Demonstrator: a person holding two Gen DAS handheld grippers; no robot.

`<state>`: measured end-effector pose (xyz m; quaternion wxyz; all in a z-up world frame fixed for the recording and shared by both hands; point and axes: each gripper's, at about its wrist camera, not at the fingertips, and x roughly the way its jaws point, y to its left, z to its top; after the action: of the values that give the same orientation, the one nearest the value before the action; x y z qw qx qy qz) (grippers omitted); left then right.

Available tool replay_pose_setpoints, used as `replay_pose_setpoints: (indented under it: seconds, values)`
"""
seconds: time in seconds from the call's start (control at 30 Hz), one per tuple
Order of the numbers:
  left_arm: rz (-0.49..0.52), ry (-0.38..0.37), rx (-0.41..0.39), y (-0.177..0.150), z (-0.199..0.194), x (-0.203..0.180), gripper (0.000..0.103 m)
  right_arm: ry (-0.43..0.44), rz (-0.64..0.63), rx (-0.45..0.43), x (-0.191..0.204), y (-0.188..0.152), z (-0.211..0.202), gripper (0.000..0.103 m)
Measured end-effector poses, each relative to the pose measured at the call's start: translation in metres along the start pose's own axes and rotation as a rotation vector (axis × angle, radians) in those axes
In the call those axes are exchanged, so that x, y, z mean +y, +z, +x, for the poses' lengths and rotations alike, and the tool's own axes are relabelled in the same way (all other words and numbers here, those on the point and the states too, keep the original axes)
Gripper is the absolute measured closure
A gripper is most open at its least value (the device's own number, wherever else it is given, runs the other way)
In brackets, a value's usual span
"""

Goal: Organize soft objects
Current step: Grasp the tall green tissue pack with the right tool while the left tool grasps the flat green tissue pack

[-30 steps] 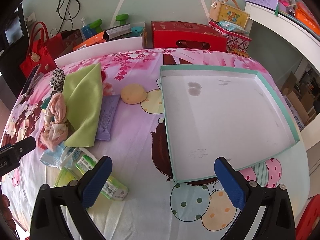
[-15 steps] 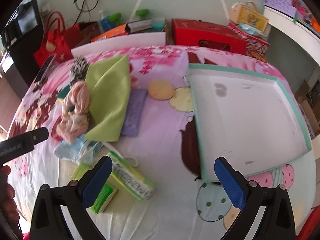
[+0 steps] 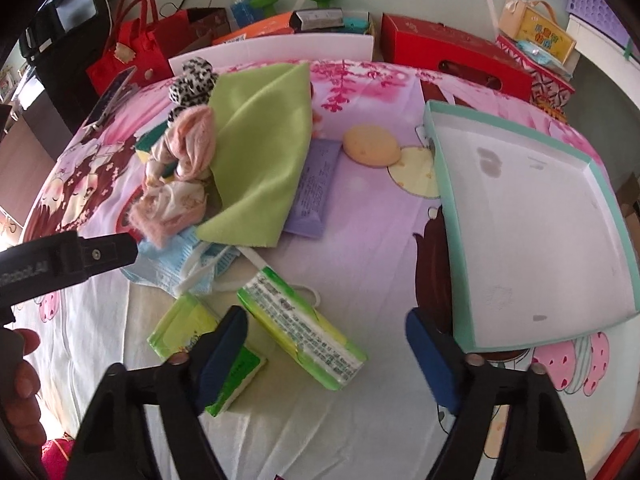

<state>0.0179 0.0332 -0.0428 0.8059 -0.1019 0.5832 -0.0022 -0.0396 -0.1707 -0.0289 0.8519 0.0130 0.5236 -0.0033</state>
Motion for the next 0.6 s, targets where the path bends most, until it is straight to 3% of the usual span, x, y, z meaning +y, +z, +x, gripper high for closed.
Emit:
replay_pose_setpoints:
  seconds: [0.2, 0.6]
  values:
    - [0.001, -0.042, 0.041, -0.005, 0.007, -0.007, 0.0, 0.065, 0.025, 0.01, -0.003, -0.001, 0.002, 0.046]
    - [0.018, -0.056, 0.048, -0.012, 0.009, -0.022, 0.0, 0.131, 0.049, -0.011, -0.006, 0.0, -0.006, 0.069]
